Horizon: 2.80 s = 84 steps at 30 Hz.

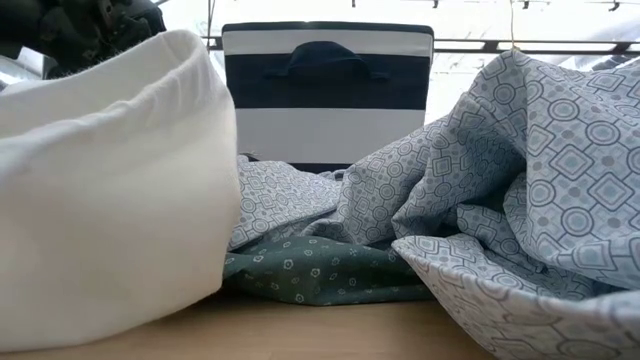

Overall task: Sort clothes
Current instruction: Put the white pattern polo shirt into the blue bin

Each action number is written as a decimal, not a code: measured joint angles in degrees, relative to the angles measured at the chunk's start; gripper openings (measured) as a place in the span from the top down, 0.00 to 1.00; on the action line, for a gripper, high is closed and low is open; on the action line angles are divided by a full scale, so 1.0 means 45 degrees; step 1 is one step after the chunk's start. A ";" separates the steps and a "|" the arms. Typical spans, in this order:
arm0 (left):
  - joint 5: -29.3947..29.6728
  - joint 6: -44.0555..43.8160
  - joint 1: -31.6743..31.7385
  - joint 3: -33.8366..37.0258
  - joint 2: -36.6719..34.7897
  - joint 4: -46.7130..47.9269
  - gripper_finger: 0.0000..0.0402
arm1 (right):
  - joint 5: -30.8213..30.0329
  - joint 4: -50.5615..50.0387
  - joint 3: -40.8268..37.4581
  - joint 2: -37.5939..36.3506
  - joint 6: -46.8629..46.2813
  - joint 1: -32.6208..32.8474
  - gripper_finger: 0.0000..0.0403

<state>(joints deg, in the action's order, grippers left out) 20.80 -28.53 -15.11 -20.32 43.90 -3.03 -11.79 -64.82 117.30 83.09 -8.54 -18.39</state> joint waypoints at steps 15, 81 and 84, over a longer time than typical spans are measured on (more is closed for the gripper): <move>0.0000 -0.0432 -0.0087 -0.0004 0.0425 -0.0099 0.67 | -0.2233 -0.5453 -0.2830 -0.3728 -0.7865 0.6073 0.65; 0.2414 -0.0987 -0.3050 -0.0010 0.1734 -0.2443 0.67 | -0.2178 0.5335 -0.6283 0.0674 -0.3736 0.9287 1.00; 0.2414 -0.0982 -0.3050 -0.0010 0.1739 -0.2434 0.67 | -0.2186 0.5489 -0.4860 0.0674 -0.2645 0.8687 1.00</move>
<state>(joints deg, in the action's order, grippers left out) 31.66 -32.95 -28.84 -20.36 51.72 -13.98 -21.63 -40.12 95.43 86.13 -20.44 20.71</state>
